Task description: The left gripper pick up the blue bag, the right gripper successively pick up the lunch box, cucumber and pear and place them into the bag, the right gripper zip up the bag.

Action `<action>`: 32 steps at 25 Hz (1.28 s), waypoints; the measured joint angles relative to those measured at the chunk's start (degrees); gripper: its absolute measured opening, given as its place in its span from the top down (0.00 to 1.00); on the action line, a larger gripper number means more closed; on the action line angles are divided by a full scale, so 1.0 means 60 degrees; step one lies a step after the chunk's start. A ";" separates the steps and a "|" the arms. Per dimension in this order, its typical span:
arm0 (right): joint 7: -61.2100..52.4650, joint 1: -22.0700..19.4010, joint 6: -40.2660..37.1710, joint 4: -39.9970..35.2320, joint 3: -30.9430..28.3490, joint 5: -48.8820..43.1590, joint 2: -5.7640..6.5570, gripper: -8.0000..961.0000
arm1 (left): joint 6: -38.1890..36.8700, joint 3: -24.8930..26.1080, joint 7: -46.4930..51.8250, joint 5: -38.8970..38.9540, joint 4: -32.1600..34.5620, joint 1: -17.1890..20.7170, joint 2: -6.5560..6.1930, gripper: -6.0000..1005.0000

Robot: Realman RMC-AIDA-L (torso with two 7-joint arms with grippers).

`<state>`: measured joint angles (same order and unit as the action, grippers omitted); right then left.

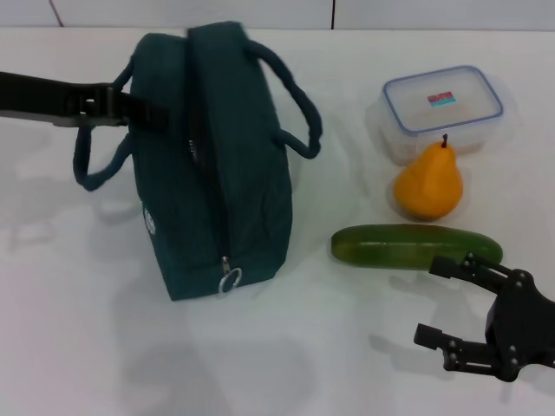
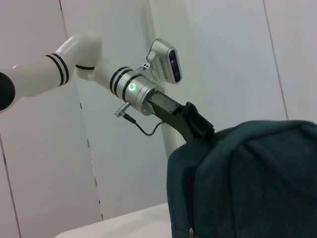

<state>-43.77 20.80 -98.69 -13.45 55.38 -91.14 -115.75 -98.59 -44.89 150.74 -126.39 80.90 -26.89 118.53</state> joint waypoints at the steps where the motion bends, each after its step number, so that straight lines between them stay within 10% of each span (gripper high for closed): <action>1: 0.0000 -0.0003 0.0000 0.0000 -0.0003 0.0000 0.0000 0.14 | -0.0005 -0.0001 0.0004 0.0025 0.0011 0.0001 0.0000 0.68; 12: -0.0184 -0.0103 -0.0102 0.0284 -0.0045 0.0935 0.0028 0.15 | -0.0305 0.0191 0.0422 0.1515 -0.0028 0.0147 -0.0237 0.93; 32: -0.8325 0.0259 0.3345 0.1826 -0.0060 0.6912 0.0000 0.16 | -0.0444 0.0075 0.0375 0.1908 -0.0198 0.0232 -0.0268 0.95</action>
<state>-93.72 22.35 -78.62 -2.49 55.02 -49.67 -115.74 -101.25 -44.44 152.99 -114.94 79.71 -25.49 116.93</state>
